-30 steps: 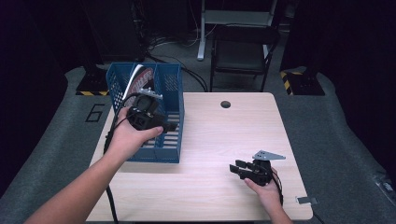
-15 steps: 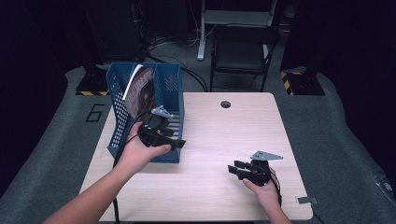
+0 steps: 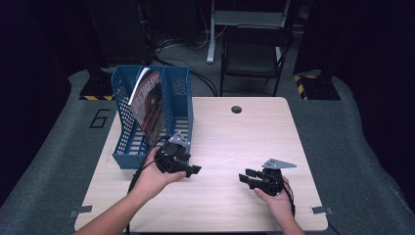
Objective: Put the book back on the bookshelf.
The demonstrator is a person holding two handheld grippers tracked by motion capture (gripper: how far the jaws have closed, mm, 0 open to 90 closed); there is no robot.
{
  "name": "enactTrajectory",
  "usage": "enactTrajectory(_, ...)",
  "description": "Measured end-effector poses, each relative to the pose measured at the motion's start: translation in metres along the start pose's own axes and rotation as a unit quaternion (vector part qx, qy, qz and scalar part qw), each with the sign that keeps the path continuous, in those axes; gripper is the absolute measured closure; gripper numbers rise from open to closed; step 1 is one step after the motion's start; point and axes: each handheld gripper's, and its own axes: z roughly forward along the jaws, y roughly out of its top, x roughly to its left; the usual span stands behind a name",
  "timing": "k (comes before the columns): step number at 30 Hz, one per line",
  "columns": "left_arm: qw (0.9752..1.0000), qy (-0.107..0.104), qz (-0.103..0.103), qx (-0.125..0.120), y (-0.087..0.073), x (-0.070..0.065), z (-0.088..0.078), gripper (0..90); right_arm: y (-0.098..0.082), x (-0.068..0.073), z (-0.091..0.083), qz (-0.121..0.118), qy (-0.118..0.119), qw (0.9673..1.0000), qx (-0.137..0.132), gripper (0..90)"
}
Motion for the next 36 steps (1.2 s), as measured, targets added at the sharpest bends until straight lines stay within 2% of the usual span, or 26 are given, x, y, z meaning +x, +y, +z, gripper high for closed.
enactTrajectory(3,1.0000,0.003,0.006,0.001,-0.008,-0.003,0.007,38.8,0.000,0.000,0.001,-0.002,-0.001,1.0000,-0.001,56.2)
enactTrajectory(6,0.9999,-0.010,0.008,0.002,-0.016,-0.004,0.013,38.8,-0.001,0.001,0.001,-0.001,0.000,1.0000,0.002,55.9)
enactTrajectory(10,0.9996,-0.023,-0.008,-0.013,-0.027,-0.006,0.021,38.8,-0.001,0.001,0.001,-0.004,-0.002,1.0000,0.004,55.8)
enactTrajectory(16,0.9995,-0.028,-0.011,-0.010,-0.044,-0.004,0.031,38.8,-0.001,0.001,0.003,-0.001,-0.001,1.0000,0.005,55.8)
enactTrajectory(24,0.9999,-0.010,0.009,0.003,-0.067,-0.008,0.046,38.8,-0.001,0.003,0.003,0.002,-0.001,1.0000,0.008,55.7)
enactTrajectory(28,0.9999,-0.012,0.005,0.002,-0.078,-0.007,0.055,38.8,-0.001,0.002,0.004,-0.004,-0.001,1.0000,0.007,55.8)
enactTrajectory(36,0.9999,-0.015,-0.009,-0.001,-0.097,-0.003,0.068,38.8,-0.002,0.002,0.005,-0.001,-0.002,1.0000,0.009,55.8)
